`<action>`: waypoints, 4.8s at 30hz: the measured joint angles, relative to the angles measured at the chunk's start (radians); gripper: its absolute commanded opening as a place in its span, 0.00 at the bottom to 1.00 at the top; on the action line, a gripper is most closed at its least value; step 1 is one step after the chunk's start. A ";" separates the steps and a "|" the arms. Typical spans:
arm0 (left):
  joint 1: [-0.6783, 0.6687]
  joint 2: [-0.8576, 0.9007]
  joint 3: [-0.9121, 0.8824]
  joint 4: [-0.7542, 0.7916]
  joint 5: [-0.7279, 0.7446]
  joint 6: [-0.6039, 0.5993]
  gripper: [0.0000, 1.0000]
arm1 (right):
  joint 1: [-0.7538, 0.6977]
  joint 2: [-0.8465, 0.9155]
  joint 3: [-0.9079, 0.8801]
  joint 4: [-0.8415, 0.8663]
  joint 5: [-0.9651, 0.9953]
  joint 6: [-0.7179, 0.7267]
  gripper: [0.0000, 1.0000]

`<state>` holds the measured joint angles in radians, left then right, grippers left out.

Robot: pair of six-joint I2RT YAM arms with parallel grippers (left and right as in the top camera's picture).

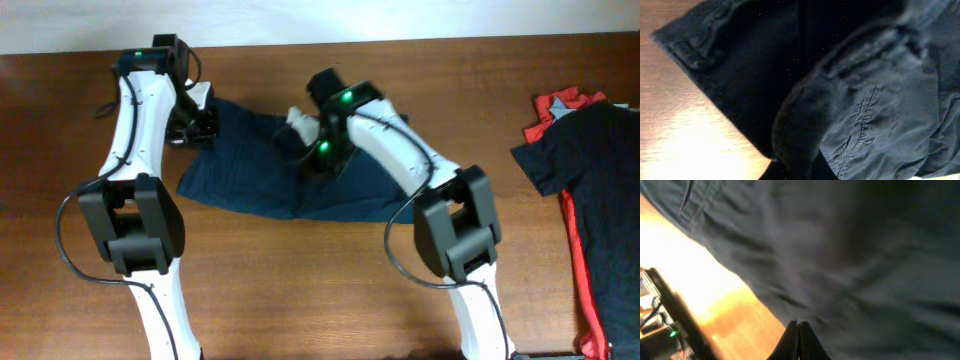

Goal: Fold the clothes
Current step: 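Fold the right half leftward over the left half with the right gripper, then lower the folded half onto the left half and release the right gripper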

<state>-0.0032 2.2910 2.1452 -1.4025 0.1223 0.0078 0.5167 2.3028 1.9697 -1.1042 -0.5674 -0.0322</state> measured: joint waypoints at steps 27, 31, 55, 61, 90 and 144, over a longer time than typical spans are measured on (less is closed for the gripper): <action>-0.037 0.002 0.257 -0.161 -0.056 0.000 0.02 | 0.074 -0.105 -0.049 0.093 0.123 0.090 0.04; -0.037 0.002 0.257 -0.161 -0.060 0.000 0.03 | 0.095 -0.082 -0.203 0.292 0.126 0.115 0.04; -0.048 0.003 0.338 -0.240 -0.060 0.000 0.04 | -0.099 -0.075 -0.037 0.288 0.069 0.197 0.04; -0.079 0.003 0.338 -0.244 -0.067 0.000 0.04 | -0.056 0.024 -0.040 0.386 0.058 0.217 0.04; -0.129 0.003 0.338 -0.281 -0.071 -0.004 0.04 | -0.122 0.114 0.003 0.537 0.031 0.246 0.04; -0.139 0.003 0.338 -0.282 -0.071 -0.005 0.04 | -0.034 0.129 0.004 0.620 0.149 0.324 0.05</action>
<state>-0.1421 2.2936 2.4836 -1.6844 0.0513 0.0032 0.4824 2.4321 1.9739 -0.4839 -0.4183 0.2920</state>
